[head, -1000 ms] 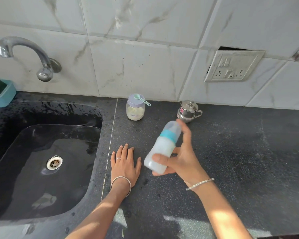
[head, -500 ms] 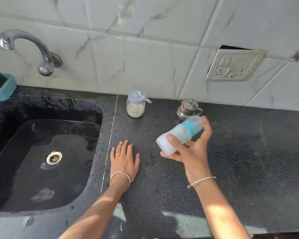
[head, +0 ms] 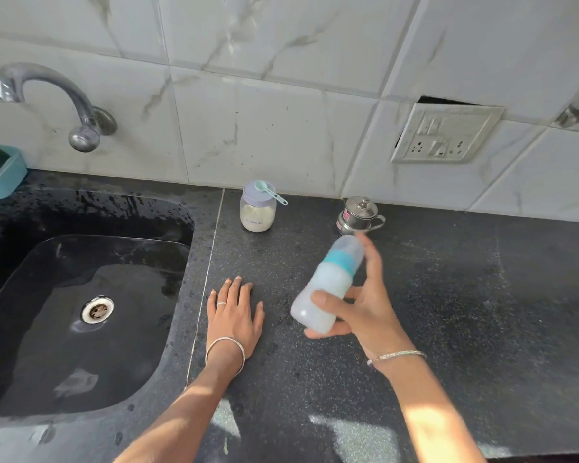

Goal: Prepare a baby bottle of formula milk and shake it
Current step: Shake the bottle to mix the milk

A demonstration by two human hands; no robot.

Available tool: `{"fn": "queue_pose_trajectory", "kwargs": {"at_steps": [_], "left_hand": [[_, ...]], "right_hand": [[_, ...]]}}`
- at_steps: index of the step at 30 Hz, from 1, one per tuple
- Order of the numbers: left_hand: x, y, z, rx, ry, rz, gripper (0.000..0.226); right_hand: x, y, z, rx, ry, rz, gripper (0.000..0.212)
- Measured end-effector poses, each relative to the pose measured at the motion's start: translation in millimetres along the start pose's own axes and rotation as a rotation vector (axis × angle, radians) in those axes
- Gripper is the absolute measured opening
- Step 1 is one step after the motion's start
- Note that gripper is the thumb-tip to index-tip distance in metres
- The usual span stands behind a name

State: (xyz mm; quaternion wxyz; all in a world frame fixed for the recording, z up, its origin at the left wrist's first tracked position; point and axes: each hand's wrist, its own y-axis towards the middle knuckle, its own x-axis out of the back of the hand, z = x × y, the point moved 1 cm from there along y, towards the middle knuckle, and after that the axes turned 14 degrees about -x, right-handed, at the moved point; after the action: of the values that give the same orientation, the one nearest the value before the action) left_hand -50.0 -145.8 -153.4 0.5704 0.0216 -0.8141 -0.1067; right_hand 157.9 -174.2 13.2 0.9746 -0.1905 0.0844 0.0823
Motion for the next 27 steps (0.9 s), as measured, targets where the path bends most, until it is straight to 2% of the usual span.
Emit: {"fn": "queue_pose_trajectory", "kwargs": {"at_steps": [2, 5, 7, 11, 12, 16, 18, 21, 25, 27], "left_hand": [[0.2, -0.2, -0.4, -0.006, -0.004, -0.009, 0.048], [1.7, 0.3, -1.0, 0.002, -0.009, -0.002, 0.048], [2.5, -0.2, -1.4, 0.003, -0.015, -0.001, 0.048], [4.1, 0.0, -1.9, 0.005, -0.022, -0.012, 0.047], [4.1, -0.4, -2.5, 0.007, -0.021, -0.014, 0.047], [5.5, -0.9, -3.3, 0.008, -0.029, -0.016, 0.046], [5.7, -1.2, -3.8, 0.005, -0.033, -0.016, 0.046], [6.1, -1.6, -3.2, 0.005, -0.034, -0.012, 0.047], [7.2, -1.4, -4.8, 0.012, -0.026, -0.006, 0.047], [7.4, -1.4, -5.1, 0.014, -0.025, -0.010, 0.047]], "right_hand": [[2.4, -1.9, -0.6, 0.024, -0.020, 0.045, 0.118], [-0.6, -0.7, -0.3, 0.145, 0.170, -0.090, 0.112], [-1.3, 0.7, 0.4, 0.145, 0.181, -0.102, 0.111], [9.4, 0.4, 8.0, -0.011, -0.065, 0.131, 0.117], [11.5, 1.0, 8.9, 0.012, -0.048, 0.116, 0.115], [8.5, 4.7, 7.5, 0.153, 0.193, -0.119, 0.106], [9.7, 5.9, 3.8, 0.112, 0.136, -0.100, 0.109], [12.6, 4.3, -2.8, 0.019, 0.008, 0.059, 0.115], [10.0, 4.0, -7.4, 0.144, 0.222, -0.089, 0.108], [9.8, 5.7, -8.3, 0.116, 0.157, -0.074, 0.109]]}}
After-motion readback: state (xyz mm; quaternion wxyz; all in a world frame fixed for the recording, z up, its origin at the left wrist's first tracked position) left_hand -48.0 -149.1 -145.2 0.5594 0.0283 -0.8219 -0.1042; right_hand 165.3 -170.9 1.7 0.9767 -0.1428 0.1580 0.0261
